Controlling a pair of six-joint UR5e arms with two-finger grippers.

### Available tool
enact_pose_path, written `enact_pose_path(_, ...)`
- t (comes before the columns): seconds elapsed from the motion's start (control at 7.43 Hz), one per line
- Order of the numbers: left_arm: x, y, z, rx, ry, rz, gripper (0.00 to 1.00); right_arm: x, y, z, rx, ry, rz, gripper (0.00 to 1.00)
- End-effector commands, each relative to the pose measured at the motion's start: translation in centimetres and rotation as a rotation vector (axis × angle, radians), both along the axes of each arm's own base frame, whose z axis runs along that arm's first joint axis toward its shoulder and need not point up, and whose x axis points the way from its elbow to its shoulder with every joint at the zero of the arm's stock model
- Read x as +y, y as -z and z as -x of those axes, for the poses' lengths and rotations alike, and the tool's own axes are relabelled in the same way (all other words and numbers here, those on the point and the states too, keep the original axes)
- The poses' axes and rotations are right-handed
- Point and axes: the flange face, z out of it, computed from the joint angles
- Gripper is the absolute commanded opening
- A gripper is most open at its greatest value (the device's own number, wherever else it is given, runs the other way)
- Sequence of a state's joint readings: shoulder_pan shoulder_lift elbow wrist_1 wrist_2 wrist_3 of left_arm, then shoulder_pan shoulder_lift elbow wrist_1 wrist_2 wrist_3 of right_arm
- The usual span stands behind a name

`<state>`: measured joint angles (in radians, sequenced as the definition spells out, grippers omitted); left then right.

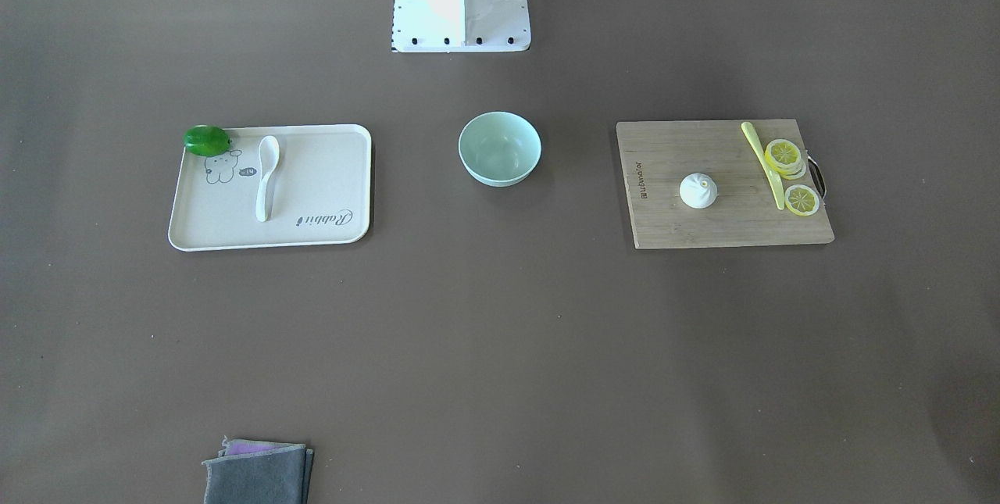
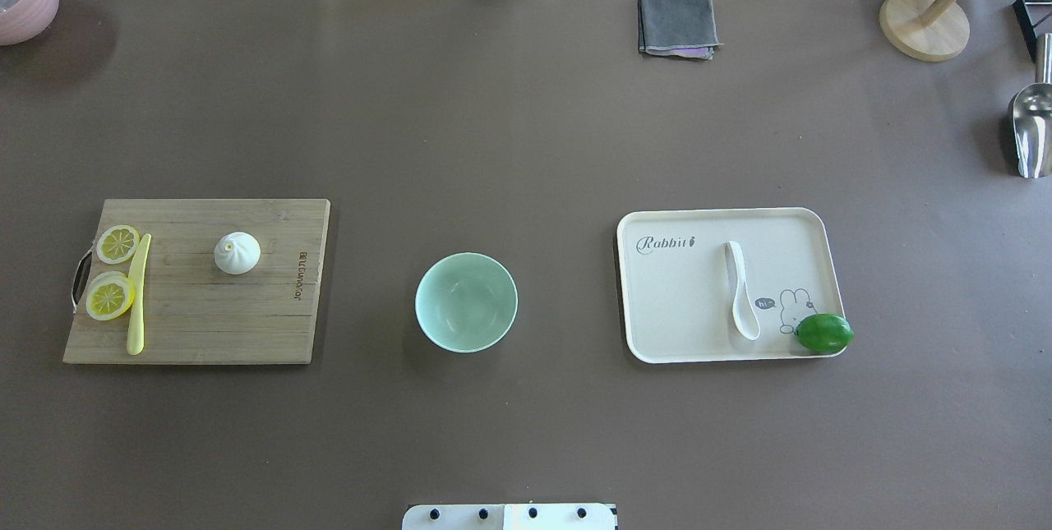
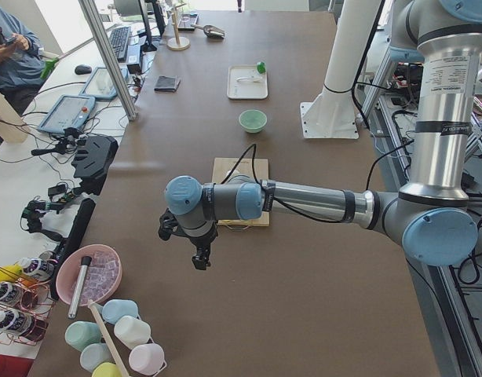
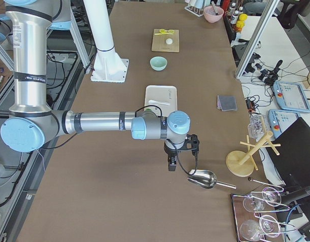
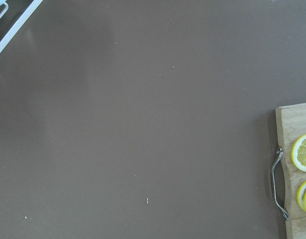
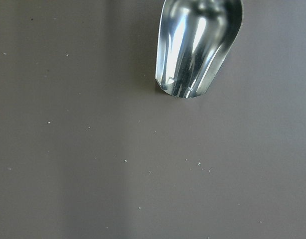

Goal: Put spoon and bun in bowl

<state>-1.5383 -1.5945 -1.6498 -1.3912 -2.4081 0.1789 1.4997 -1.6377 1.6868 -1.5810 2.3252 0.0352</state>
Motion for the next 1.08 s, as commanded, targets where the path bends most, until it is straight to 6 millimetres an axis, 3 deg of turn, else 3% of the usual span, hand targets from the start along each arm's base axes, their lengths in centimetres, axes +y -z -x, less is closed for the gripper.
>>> enact_pose_path(0.0, 0.2, -1.0, -0.1, 0.003, -0.002, 0.011, 0.98, 0.0, -0.8, 0.2, -0.007, 0.002, 0.016, 1.00)
enact_pose_path(0.13, 0.3, -0.5, 0.0, 0.006, 0.004, 0.006, 0.98, -0.2, -0.9, 1.7, -0.003, 0.029, 0.021, 1.00)
enact_pose_path(0.54, 0.1, 0.8, -0.4, 0.044, 0.024, 0.015, 0.98, -0.2, -0.1, 2.7, -0.070, 0.040, 0.023, 1.00)
enact_pose_path(0.67, -0.1, 1.4, -0.8, 0.039, 0.077, 0.074, 0.98, -0.2, 0.3, 4.0, -0.115, 0.047, 0.046, 1.00)
enact_pose_path(0.81, -0.3, 2.3, -1.5, 0.038, 0.085, 0.081, 0.98, -0.2, 1.0, 5.8, -0.157, 0.034, 0.098, 1.00)
enact_pose_path(0.94, -0.2, 2.4, -1.9, 0.036, 0.079, 0.080, 0.98, -0.3, 3.3, 10.3, -0.173, 0.066, 0.121, 1.00)
